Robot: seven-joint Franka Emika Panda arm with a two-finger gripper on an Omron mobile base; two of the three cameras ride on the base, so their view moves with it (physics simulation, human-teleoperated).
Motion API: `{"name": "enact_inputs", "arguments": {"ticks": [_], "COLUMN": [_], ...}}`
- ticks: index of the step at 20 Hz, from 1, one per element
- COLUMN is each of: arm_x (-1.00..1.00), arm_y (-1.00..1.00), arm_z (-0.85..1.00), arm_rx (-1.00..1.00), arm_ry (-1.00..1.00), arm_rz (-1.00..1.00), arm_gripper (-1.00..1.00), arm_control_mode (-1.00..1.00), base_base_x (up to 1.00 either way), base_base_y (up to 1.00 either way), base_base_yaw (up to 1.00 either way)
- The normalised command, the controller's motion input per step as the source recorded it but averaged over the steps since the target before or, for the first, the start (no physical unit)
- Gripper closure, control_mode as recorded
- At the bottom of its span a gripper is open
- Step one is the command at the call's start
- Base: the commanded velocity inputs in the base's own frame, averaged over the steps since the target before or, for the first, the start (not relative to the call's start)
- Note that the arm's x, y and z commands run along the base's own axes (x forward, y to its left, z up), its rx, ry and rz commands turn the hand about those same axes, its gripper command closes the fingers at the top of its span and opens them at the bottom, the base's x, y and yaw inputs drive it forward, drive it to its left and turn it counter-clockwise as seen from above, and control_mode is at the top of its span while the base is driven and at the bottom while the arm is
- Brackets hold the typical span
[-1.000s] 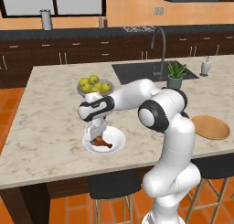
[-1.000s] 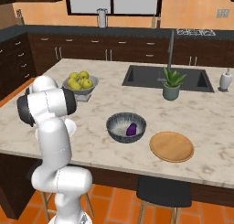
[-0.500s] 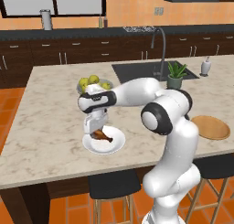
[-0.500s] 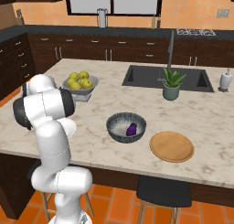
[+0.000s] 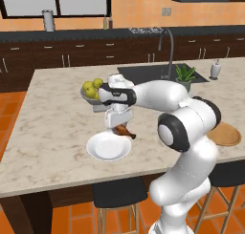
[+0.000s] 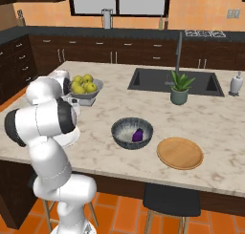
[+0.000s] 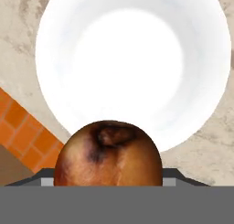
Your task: Pick the chicken drumstick and eggplant from their plates and place them in the bowl. Then put the bowl in the fridge.
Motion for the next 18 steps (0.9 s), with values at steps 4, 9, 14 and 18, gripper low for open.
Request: {"name": "enact_inputs", "arguments": {"ticks": [4,9,14,18], "arm_x": [-0.06,0.00,0.00,0.00], "arm_y": [-1.00,-1.00,-0.91,-0.91], "arm_z": [0.29,0.24,0.16,0.00], "arm_rx": [-0.03,0.00,0.00,0.00], "arm_ry": [0.00,0.00,0.00,0.00], "arm_rz": [-0.20,-0.29,-0.20,-0.01], "arm_gripper": [1.00,1.00,1.00,1.00], "arm_control_mode": [-1.00,-1.00,-1.00,-1.00], "base_base_x": [0.00,0.00,0.00,0.00], "base_base_y": [0.00,0.00,0.00,0.00], "base_base_yaw": [0.00,0.00,0.00,0.00]}}
